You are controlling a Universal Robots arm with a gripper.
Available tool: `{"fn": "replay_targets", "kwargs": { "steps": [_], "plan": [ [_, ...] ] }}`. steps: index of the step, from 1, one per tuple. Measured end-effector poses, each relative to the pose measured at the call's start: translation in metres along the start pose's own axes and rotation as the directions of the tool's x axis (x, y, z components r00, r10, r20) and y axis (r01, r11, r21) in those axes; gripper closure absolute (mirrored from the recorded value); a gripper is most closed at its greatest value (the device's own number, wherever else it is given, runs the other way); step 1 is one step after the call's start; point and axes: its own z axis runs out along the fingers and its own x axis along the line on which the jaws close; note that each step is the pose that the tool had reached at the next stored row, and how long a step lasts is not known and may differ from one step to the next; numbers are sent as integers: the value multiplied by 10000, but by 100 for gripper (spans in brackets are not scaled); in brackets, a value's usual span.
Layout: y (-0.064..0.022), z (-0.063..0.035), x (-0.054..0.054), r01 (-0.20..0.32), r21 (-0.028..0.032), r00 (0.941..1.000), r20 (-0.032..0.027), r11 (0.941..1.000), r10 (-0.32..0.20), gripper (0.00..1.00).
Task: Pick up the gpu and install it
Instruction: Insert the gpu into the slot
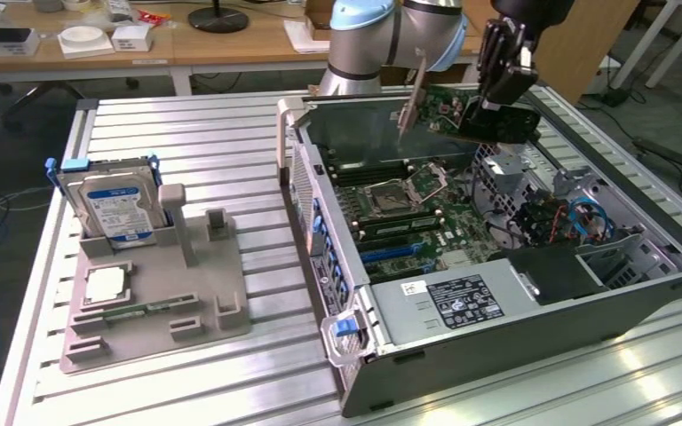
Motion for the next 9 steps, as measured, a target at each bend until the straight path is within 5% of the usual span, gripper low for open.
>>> {"fn": "replay_targets", "kwargs": {
  "steps": [9],
  "plan": [
    [0, 9, 6, 1420, -17, 9899, -17, 9899, -1420, 73]
  ]
}}
